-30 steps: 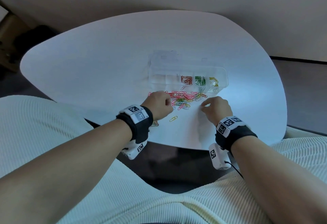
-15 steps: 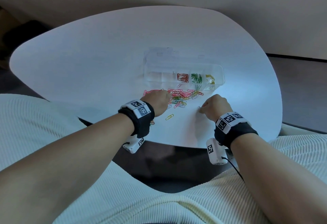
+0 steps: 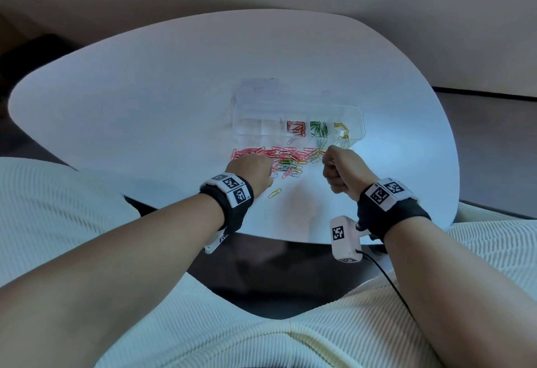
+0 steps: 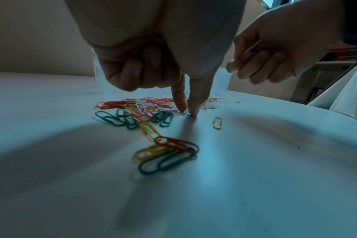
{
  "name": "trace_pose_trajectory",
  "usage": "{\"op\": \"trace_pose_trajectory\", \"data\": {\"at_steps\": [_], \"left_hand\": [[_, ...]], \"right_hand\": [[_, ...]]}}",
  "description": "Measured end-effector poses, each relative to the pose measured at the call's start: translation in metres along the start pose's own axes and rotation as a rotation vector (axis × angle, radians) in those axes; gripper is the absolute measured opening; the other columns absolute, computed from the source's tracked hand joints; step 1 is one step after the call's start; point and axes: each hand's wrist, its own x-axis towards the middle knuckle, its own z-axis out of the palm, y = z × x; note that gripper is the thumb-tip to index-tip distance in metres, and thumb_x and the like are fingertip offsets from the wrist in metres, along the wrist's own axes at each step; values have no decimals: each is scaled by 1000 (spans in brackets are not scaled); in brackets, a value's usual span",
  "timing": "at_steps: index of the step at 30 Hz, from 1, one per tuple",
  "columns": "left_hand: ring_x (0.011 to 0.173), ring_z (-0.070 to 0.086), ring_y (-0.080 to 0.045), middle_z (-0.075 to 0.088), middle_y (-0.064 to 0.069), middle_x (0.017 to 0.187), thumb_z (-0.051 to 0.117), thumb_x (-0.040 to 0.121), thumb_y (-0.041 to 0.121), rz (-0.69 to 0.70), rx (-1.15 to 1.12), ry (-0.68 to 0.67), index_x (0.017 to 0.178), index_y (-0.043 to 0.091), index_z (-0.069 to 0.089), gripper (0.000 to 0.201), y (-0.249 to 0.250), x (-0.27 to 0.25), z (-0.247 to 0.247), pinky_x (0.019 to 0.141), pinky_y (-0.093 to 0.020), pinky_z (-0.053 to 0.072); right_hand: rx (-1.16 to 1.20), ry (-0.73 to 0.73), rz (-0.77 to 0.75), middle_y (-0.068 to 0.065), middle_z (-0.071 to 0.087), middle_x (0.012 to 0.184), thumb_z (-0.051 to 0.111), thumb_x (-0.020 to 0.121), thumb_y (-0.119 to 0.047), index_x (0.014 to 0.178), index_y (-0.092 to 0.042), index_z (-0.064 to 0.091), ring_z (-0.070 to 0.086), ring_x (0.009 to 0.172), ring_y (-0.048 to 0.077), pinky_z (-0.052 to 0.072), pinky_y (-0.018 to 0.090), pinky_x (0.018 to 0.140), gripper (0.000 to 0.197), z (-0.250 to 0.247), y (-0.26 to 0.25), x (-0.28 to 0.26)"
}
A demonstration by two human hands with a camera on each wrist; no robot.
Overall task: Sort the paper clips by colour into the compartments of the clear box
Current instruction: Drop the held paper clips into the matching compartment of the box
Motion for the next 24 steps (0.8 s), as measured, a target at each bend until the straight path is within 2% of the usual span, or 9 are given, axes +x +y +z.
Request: {"op": "trace_pose_trajectory", "data": {"at_steps": [4,7,9,11,14,16,19,22,24], "left_hand": [[94,60,-25,67,-1,102,50,93,23,-11,-66,18,101,20,64,17,-1,-1,-1,75,-33,47],[86,59,-22,67,1,99,51,94,24,-42,-131,8,97,21,64,14,-5,-3,-2,70,-30,45],[80,60,-21,66,1,95,50,95,25,-66,-145,-7,94,22,61,11,-7,-4,-1,68,-31,48],[77,60,-20,64,3,92,49,97,28,-87,-157,-16,94,23,58,10,-8,-5,-1,67,-32,50],[82,57,-21,62,2,94,47,100,30,-87,-207,-34,99,22,58,14,-3,-4,-9,72,-32,45],[87,56,-21,62,1,97,46,100,31,-76,-269,-39,98,22,55,13,2,-4,-18,75,-32,43],[88,58,-21,61,3,96,47,98,38,-46,-387,-23,94,26,53,15,10,-5,-33,80,-34,47],[73,51,-13,55,3,87,48,98,36,5,-561,-13,93,22,53,16,18,-11,-49,64,-29,41],[70,51,-20,57,-7,86,47,99,30,36,-698,-26,92,19,51,14,23,-13,-59,57,-26,34]], "right_hand": [[258,-122,-5,6,40,56,35,81,-9,65,-14,39,25,45,16,18,24,45,17,0,-6,-2],[323,-77,-25,7,44,61,33,84,-6,71,-10,48,35,48,17,27,27,48,20,-2,-15,-1],[167,21,-22,6,44,62,39,85,-5,74,-9,51,36,51,17,30,27,50,17,-5,-19,1],[-133,109,-35,7,48,66,44,83,-4,77,-6,53,41,55,18,35,28,53,11,-9,-21,2],[-394,183,-77,7,56,74,47,84,-11,79,-8,57,52,65,20,43,28,57,11,-17,-23,1],[-355,224,-103,7,57,76,48,83,-11,78,-9,57,53,68,21,44,29,59,11,-22,-27,1],[-156,319,-154,8,56,78,48,82,-6,82,-8,58,52,67,20,46,28,60,11,-31,-34,3],[51,354,-166,7,53,79,46,81,-3,77,-11,55,51,66,19,45,27,59,13,-38,-38,5],[131,350,-162,8,53,81,46,83,-4,78,-12,55,50,66,19,45,28,60,12,-40,-41,7]]}}
